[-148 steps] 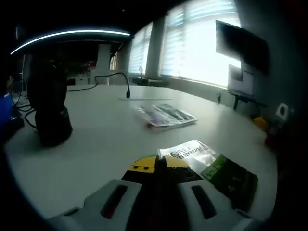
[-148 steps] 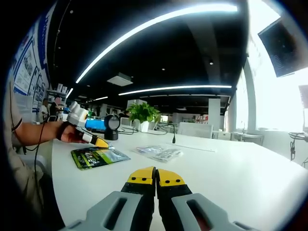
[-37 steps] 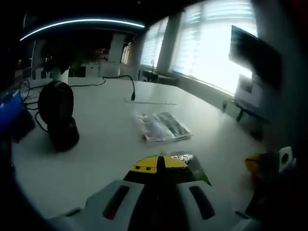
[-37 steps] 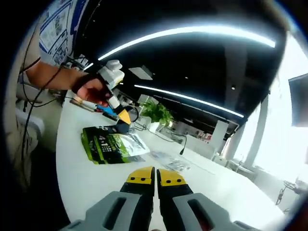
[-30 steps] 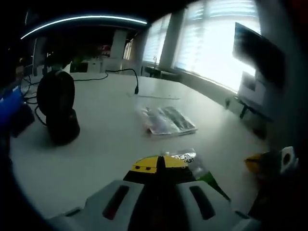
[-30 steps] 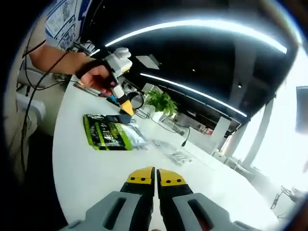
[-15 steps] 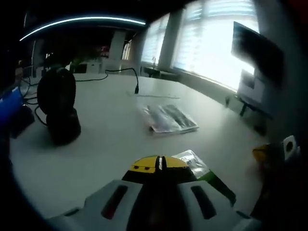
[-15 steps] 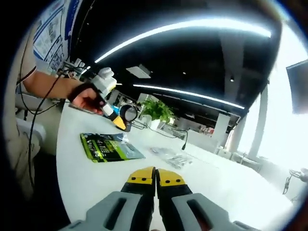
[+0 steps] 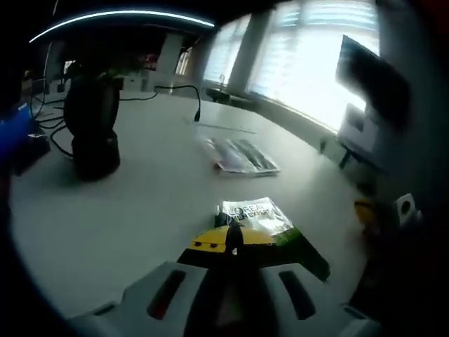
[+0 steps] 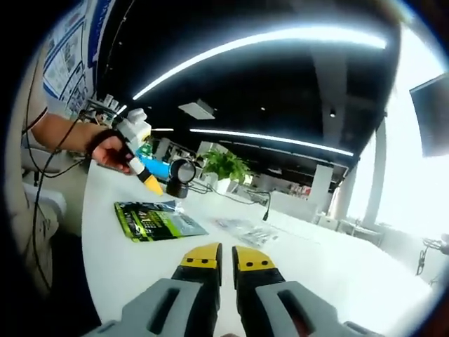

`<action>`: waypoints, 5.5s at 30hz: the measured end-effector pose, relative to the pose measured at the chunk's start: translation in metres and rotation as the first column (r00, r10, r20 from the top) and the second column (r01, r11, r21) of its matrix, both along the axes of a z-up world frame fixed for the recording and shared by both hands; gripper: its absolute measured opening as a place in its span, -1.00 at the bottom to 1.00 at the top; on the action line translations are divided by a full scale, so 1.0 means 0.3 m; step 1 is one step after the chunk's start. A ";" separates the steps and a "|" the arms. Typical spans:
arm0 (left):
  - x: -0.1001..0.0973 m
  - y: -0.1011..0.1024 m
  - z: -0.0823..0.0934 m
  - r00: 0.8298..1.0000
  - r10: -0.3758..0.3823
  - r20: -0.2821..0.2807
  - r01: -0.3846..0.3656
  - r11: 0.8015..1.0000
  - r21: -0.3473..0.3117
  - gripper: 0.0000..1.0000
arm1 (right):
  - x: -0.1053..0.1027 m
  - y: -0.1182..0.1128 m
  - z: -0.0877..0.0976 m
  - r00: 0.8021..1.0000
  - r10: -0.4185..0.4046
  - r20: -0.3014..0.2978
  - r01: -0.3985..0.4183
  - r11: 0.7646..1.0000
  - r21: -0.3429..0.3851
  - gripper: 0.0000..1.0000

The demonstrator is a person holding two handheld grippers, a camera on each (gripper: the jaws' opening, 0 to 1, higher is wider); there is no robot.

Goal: Clip sheet goods on table flip sheet goods clip sheet goods scan sheet goods put sheet goods back to table

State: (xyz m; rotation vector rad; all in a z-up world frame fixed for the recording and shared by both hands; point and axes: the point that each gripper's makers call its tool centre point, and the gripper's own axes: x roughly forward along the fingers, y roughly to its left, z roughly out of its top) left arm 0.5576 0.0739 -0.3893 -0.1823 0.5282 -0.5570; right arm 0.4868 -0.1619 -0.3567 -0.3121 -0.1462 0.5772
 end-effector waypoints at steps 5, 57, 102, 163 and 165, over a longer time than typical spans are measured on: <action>-0.036 -0.005 -0.011 0.999 -0.016 -0.046 0.015 0.999 -0.034 -1.00 | -0.007 0.010 0.004 1.000 0.005 -0.001 -0.005 1.000 0.009 -0.87; -0.153 -0.015 -0.085 0.933 -0.086 -0.349 -0.006 0.967 -0.255 -1.00 | -0.025 0.025 -0.002 1.000 0.024 -0.017 -0.024 1.000 0.004 -0.86; -0.133 -0.085 0.013 0.953 -0.096 -0.287 -0.006 0.942 -0.335 -1.00 | -0.102 0.234 -0.001 0.996 0.079 0.037 -0.073 0.988 -0.138 -0.76; -0.170 -0.097 0.069 0.965 -0.051 -0.258 -0.046 0.933 -0.356 -1.00 | -0.119 0.624 -0.083 0.994 0.023 -0.111 -0.040 0.987 -0.153 -0.65; -0.170 -0.096 0.068 0.965 -0.053 -0.258 -0.045 0.932 -0.358 -1.00 | -0.118 0.620 -0.089 0.994 0.016 -0.110 -0.035 0.985 -0.167 -0.94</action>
